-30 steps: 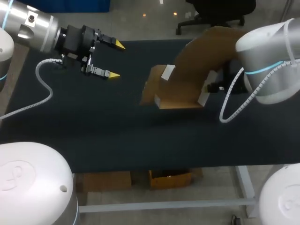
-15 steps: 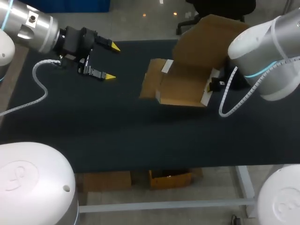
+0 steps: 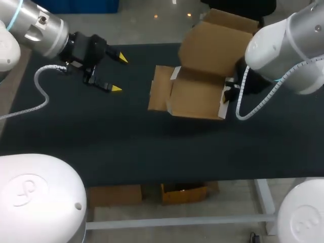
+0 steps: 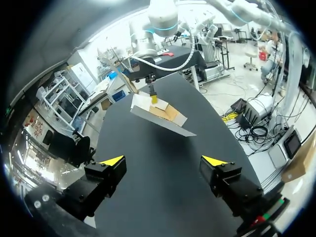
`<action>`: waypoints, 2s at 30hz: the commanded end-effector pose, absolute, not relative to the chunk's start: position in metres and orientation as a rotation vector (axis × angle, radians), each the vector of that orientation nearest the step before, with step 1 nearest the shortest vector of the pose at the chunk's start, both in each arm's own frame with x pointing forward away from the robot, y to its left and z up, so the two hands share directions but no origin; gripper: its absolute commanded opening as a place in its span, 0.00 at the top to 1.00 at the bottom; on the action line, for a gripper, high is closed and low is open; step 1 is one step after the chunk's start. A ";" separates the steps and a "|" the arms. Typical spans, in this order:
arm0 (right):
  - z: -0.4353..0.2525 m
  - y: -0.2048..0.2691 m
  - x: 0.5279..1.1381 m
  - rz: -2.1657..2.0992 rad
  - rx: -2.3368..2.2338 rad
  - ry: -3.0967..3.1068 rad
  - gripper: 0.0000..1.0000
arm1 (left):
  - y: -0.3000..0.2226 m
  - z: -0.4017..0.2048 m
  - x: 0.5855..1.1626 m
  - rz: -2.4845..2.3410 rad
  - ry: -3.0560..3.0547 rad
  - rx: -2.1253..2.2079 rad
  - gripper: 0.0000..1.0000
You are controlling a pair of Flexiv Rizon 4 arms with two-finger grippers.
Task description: Assemble the packaging by folding the flat box into shape, placing the metal phone stand inside, and closing the box properly
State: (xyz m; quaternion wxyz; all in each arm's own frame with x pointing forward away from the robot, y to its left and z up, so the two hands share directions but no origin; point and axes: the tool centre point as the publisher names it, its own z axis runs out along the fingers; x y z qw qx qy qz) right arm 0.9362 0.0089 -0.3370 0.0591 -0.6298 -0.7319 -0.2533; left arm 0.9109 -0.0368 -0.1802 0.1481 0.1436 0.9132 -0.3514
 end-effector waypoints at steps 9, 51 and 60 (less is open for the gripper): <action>-0.338 0.013 0.924 -0.218 -1.842 -2.180 1.00 | -0.031 -0.191 0.915 -0.959 2.666 0.382 0.00; -0.358 0.025 0.886 0.148 -1.936 -1.976 1.00 | -0.026 -0.202 0.919 -0.908 2.703 0.392 0.00; -0.362 0.021 0.876 0.214 -1.941 -1.952 1.00 | -0.022 -0.208 0.922 -0.882 2.719 0.362 0.00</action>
